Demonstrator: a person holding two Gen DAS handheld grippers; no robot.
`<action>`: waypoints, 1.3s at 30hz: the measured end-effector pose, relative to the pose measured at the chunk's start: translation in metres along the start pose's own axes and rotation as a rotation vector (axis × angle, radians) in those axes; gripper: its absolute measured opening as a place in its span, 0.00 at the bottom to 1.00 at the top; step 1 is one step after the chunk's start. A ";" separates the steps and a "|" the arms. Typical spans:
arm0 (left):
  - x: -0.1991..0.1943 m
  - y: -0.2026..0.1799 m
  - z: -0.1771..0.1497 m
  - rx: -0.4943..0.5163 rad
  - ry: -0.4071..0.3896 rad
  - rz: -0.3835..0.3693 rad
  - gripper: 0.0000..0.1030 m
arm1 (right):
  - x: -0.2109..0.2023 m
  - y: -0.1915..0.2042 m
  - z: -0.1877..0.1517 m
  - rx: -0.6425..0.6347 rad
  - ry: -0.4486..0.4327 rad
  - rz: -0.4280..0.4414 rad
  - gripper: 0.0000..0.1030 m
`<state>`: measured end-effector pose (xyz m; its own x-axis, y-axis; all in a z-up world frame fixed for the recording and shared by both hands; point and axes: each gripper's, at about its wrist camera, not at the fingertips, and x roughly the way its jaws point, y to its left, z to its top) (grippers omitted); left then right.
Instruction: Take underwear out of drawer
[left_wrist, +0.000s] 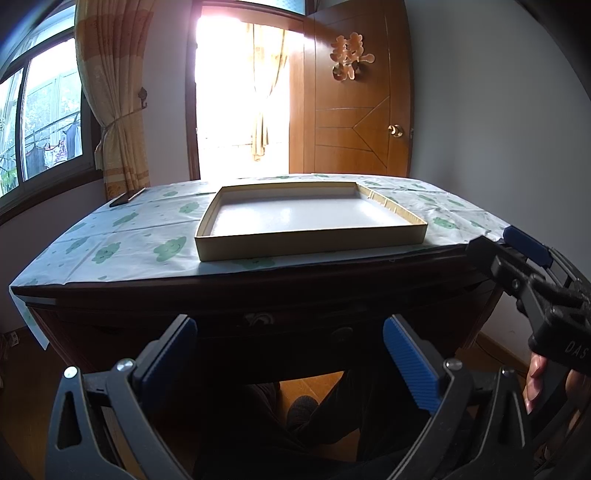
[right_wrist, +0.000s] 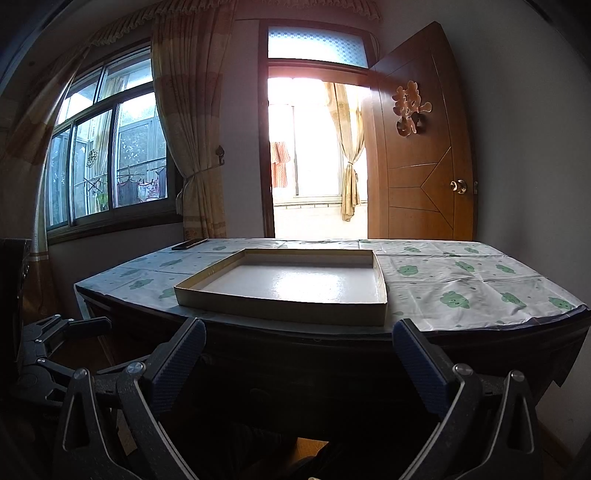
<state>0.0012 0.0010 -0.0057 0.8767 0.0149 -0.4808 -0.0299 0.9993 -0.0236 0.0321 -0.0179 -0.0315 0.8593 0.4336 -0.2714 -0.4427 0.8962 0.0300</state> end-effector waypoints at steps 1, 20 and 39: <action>0.000 0.000 0.000 0.000 0.000 0.000 1.00 | 0.000 0.000 0.000 0.000 0.000 0.000 0.99; 0.000 0.000 0.000 0.000 0.001 0.000 1.00 | -0.001 0.001 -0.001 -0.001 -0.001 0.000 0.99; 0.001 0.005 -0.007 -0.006 0.009 0.002 1.00 | 0.002 0.003 -0.003 -0.027 -0.017 -0.004 0.99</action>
<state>-0.0015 0.0054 -0.0129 0.8725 0.0167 -0.4884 -0.0349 0.9990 -0.0282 0.0321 -0.0146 -0.0352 0.8652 0.4318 -0.2551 -0.4459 0.8951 0.0029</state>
